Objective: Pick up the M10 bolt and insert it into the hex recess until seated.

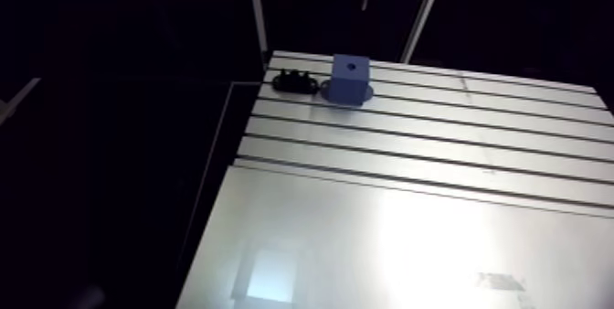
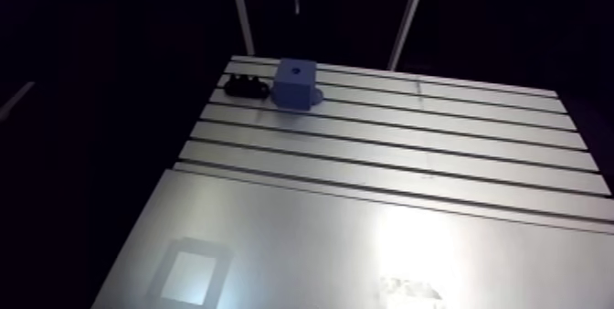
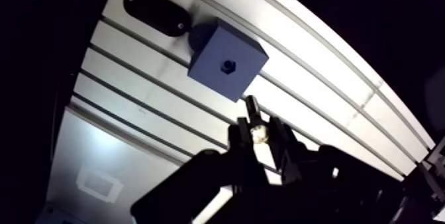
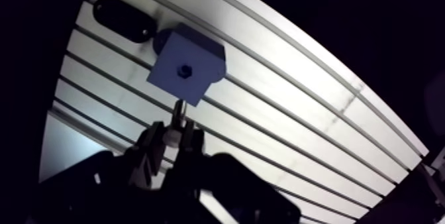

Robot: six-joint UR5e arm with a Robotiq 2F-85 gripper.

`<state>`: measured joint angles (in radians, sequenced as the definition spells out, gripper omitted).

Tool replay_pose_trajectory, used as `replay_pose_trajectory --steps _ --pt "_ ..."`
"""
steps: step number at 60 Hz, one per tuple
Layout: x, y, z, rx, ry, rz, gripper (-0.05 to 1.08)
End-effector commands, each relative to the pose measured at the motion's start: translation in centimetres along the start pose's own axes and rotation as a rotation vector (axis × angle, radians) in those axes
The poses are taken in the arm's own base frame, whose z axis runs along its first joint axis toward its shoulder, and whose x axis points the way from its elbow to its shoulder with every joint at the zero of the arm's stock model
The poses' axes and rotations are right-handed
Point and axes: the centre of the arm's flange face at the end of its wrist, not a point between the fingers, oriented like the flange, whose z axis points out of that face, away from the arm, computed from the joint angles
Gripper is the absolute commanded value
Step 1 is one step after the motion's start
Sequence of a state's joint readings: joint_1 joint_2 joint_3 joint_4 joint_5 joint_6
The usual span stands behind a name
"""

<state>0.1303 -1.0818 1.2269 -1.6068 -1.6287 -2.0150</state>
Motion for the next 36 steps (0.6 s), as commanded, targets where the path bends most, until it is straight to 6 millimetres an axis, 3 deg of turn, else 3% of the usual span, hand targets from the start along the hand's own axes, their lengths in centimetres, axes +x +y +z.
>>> replay_pose_trajectory --steps 1,36 --pt "1.1 1.3 1.5 0.018 -0.108 -0.041 0.84" --pt "2.9 -0.6 4.3 0.029 -0.159 -0.077 0.84"
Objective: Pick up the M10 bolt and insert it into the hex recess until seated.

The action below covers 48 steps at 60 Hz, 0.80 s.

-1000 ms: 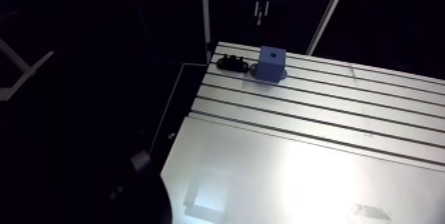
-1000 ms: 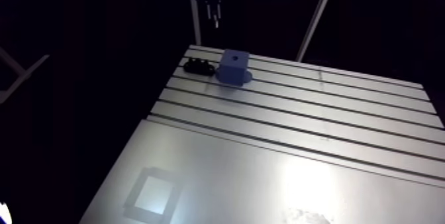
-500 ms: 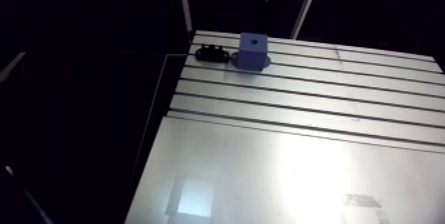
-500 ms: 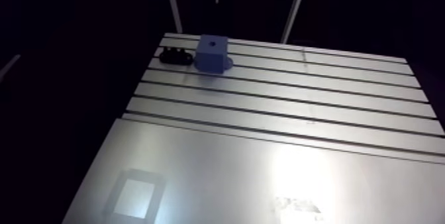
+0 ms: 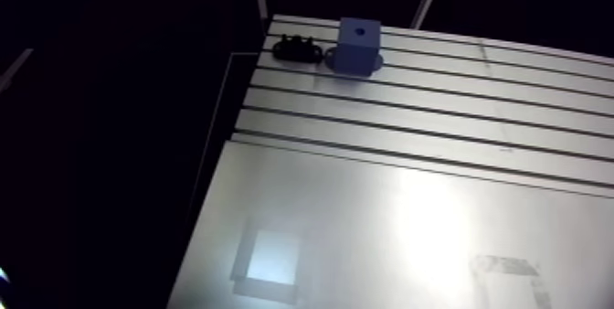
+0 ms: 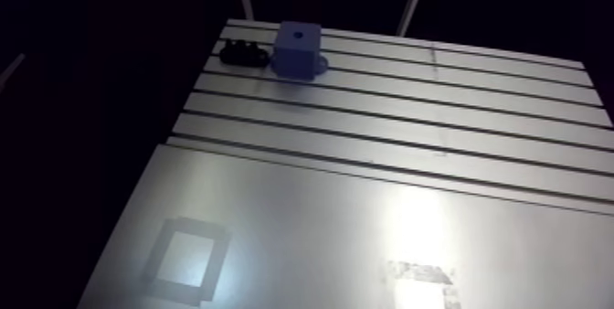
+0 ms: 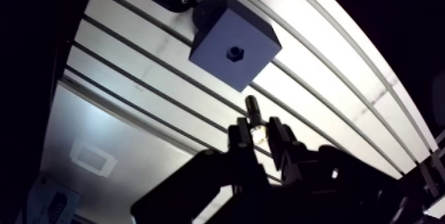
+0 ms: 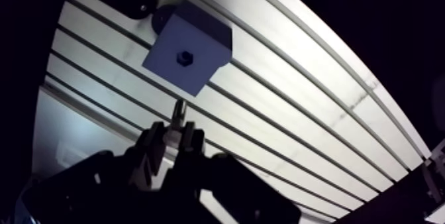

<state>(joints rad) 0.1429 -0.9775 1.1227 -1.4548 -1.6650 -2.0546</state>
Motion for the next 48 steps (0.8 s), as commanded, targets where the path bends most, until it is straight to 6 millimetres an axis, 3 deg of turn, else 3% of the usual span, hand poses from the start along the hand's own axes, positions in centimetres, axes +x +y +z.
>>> replay_pose_trajectory --steps 1,34,48 --pt "0.9 -1.0 1.2 -0.007 -0.006 -0.015 0.84" --pt "2.7 -0.5 4.1 -0.018 0.011 -0.004 0.85" --pt "2.7 -0.5 3.8 -0.022 0.019 -0.006 0.87"
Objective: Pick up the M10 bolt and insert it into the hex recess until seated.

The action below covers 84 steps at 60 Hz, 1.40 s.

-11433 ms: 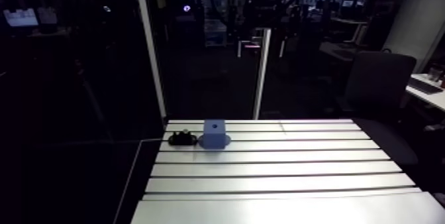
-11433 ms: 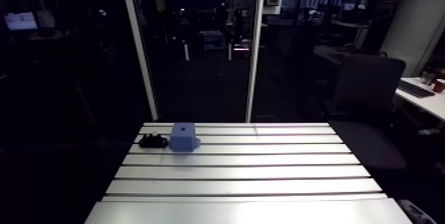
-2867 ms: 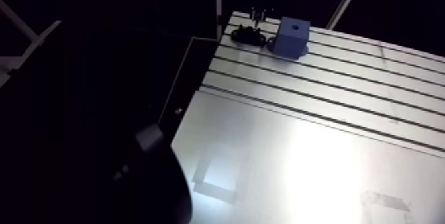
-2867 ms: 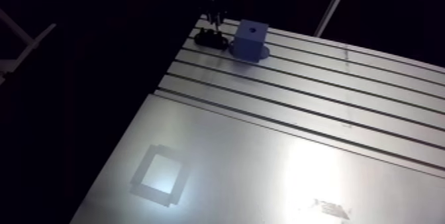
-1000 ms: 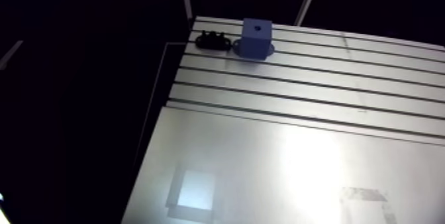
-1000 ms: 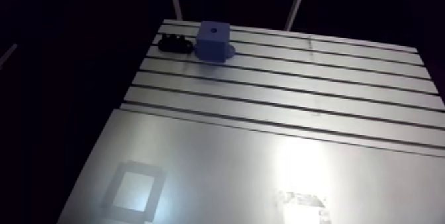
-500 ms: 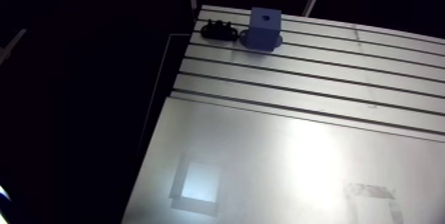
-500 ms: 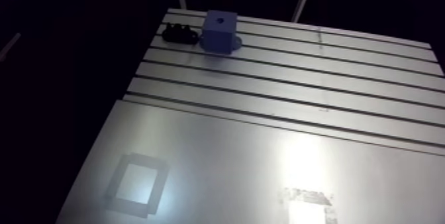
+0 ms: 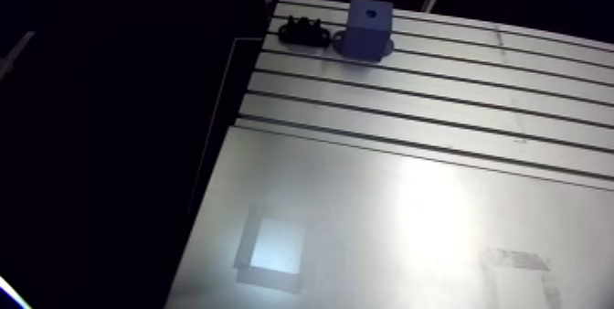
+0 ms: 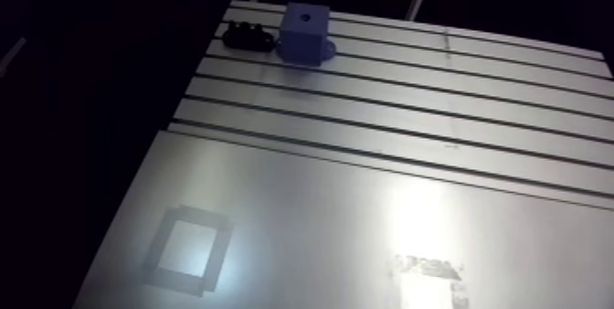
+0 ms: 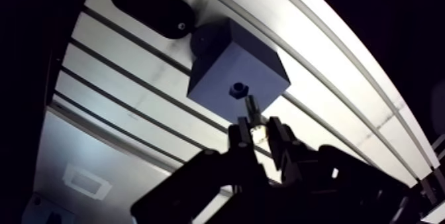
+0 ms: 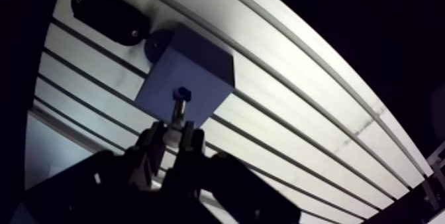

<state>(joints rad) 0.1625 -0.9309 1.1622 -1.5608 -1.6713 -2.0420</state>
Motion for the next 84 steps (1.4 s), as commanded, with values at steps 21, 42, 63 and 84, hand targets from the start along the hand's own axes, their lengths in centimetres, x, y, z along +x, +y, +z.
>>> replay_pose_trajectory --steps 21,42,63,84 --pt "0.2 -1.1 1.0 -0.006 0.001 -0.015 0.88" --pt "0.1 -1.1 1.9 -0.014 -0.002 -0.020 0.88" --pt "0.1 -0.9 2.1 -0.019 -0.002 -0.026 0.88" --pt "0.0 -0.9 2.6 -0.024 0.009 -0.025 0.89"
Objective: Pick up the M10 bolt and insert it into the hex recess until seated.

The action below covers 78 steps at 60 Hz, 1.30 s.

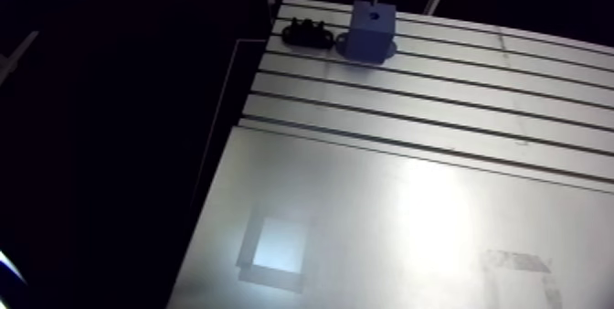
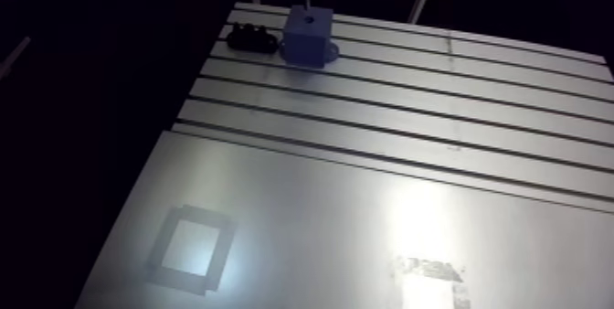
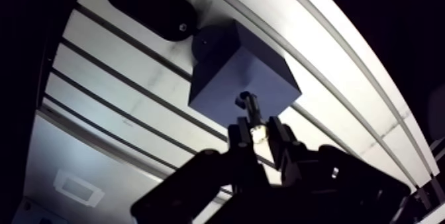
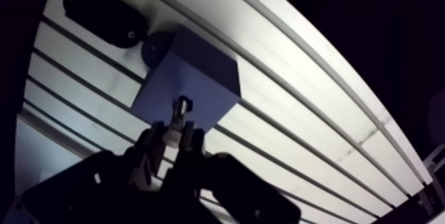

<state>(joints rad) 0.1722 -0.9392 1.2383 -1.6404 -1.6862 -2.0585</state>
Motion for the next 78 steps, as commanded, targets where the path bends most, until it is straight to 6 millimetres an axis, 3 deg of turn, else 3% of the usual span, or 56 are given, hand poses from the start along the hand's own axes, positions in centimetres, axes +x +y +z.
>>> replay_pose_trajectory --steps 1,78 --pt "0.0 0.0 0.2 -0.003 0.005 0.000 0.89" --pt "-0.5 -0.1 1.3 -0.001 0.011 -0.001 0.89"
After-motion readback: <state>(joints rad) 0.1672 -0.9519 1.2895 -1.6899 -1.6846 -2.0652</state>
